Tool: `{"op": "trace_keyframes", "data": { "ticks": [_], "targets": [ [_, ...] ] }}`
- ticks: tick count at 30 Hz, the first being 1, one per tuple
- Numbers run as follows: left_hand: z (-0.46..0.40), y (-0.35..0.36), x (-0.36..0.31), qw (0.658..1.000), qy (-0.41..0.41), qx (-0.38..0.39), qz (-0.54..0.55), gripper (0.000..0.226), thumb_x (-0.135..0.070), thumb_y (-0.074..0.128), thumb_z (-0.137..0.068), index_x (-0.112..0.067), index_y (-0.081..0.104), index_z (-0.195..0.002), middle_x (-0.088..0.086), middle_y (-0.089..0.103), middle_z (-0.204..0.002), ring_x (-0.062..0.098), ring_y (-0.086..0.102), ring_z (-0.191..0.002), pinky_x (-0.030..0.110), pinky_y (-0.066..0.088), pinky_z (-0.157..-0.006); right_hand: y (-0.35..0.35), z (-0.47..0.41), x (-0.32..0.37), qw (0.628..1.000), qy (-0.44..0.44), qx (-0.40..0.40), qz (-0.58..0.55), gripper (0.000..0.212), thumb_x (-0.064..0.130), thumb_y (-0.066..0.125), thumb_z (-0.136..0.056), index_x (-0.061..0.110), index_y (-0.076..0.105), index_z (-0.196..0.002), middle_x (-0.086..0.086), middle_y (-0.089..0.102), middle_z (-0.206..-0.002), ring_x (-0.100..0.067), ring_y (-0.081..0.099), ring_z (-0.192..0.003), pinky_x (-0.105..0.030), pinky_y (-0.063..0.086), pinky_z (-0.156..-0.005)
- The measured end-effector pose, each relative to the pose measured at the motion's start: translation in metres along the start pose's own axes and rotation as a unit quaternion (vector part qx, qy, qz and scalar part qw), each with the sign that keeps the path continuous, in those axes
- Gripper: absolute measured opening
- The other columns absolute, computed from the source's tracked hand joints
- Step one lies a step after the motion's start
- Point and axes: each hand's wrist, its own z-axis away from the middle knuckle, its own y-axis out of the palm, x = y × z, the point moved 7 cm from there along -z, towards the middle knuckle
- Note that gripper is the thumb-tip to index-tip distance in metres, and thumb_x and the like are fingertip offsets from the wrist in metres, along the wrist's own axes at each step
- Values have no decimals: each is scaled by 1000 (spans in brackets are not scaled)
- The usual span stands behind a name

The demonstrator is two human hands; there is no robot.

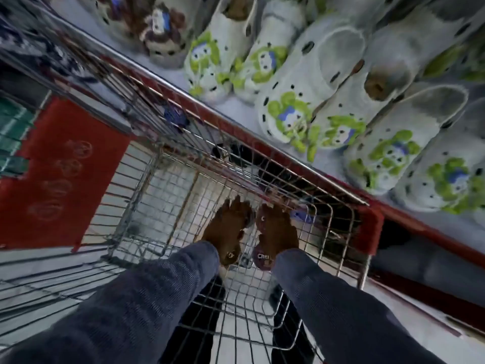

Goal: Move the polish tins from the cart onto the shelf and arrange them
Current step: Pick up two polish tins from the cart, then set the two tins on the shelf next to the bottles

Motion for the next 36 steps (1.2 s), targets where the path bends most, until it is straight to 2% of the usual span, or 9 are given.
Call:
{"op": "trace_keyframes", "data": {
  "ticks": [5, 7, 11, 15, 18, 22, 26, 30, 36],
  "targets": [
    [0, -32, 0, 998, -5, -65, 16, 65, 2, 58, -77, -9, 41, -139, 20, 46, -134, 47, 45, -121, 55, 48, -94, 2, -20, 0, 1000, -8, 6, -11, 67, 18, 74, -69, 9, 46, -129, -21, 51, -131, -45, 46, -124, -49, 55, -87],
    [19, -56, -4, 997, -1, -75, 35, 59, -6, 65, -69, -11, 48, -124, 16, 52, -123, 41, 50, -113, 52, 48, -92, -37, 4, 10, 998, -24, -30, -48, 60, 21, 74, -64, 12, 54, -120, -19, 55, -126, -43, 51, -119, -47, 57, -85],
    [80, -138, -14, 983, -21, -151, 97, 73, -20, 74, -66, -5, 49, -132, 17, 57, -128, 39, 53, -114, 44, 47, -97, -131, 68, 25, 987, -51, -86, -127, 69, 34, 80, -61, 18, 54, -124, -7, 60, -123, -34, 59, -114, -41, 56, -87],
    [152, -225, -34, 973, 3, -194, 126, 43, -17, 69, -53, -2, 66, -93, 13, 69, -94, 31, 66, -89, 38, 46, -81, -225, 134, 35, 967, -97, -114, -204, 78, 36, 82, -58, 17, 53, -127, -6, 62, -125, -29, 58, -116, -45, 53, -92],
    [204, -303, -56, 957, 30, -265, 118, 51, -26, 74, -55, -13, 64, -103, 3, 66, -97, 19, 63, -94, 35, 54, -81, -307, 186, 40, 957, -126, -177, -194, 61, 41, 80, -53, 26, 60, -109, 3, 70, -105, -21, 66, -99, -38, 57, -79],
    [265, -402, -104, 937, 41, -342, 60, 69, -36, 78, -52, -19, 61, -116, -6, 59, -108, 16, 58, -100, 26, 46, -83, -409, 260, 42, 929, -168, -261, -203, 65, 45, 77, -46, 28, 63, -107, 4, 67, -105, -17, 65, -96, -38, 56, -83],
    [297, -470, -149, 936, 67, -344, 36, 87, -56, 64, -43, -29, 57, -125, -5, 55, -113, 14, 57, -102, 28, 52, -88, -476, 302, 34, 904, -195, -330, -191, 65, 47, 76, -40, 29, 65, -102, 7, 64, -98, -14, 63, -88, -38, 57, -78],
    [305, -530, -189, 914, 101, -393, 10, 74, -48, 72, -44, -35, 62, -116, -13, 61, -110, 6, 62, -99, 25, 54, -90, -527, 327, 11, 884, -176, -379, -208, 85, 41, 83, -48, 30, 55, -127, 7, 62, -117, -11, 60, -109, -31, 51, -96],
    [256, -607, -236, 910, 100, -399, -54, 62, -33, 84, -60, -16, 66, -116, 3, 70, -116, 22, 65, -108, 30, 53, -91, -587, 314, -24, 852, -120, -446, -245, 90, 33, 85, -58, 17, 46, -138, -4, 57, -135, -20, 54, -124, -32, 44, -106]
  ]
}}
